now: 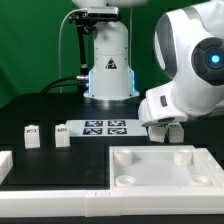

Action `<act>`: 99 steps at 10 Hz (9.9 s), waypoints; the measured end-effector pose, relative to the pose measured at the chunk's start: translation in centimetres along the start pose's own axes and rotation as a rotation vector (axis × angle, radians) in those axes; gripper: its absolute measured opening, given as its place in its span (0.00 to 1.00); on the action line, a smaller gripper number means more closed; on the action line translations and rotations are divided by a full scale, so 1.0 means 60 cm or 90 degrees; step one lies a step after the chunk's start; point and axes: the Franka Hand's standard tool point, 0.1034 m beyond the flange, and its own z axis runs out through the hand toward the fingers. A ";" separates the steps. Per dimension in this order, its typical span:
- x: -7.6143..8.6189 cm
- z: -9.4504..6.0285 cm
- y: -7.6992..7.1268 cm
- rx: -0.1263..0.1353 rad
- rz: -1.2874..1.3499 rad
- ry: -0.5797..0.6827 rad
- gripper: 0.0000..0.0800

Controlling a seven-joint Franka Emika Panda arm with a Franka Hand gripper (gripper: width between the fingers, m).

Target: Assemble one leg

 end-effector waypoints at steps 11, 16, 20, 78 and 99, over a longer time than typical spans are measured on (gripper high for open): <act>-0.002 0.007 -0.010 -0.006 0.000 -0.008 0.81; -0.003 0.012 -0.012 -0.007 0.006 -0.008 0.81; -0.005 0.016 -0.018 -0.012 0.007 -0.012 0.81; 0.056 -0.283 0.023 -0.078 -0.115 0.716 0.36; 0.166 -0.384 0.069 -0.105 -0.129 0.924 0.36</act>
Offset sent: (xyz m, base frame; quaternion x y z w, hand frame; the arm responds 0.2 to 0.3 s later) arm -0.0004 0.0016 -0.0083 0.0032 0.0009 0.0001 1.0000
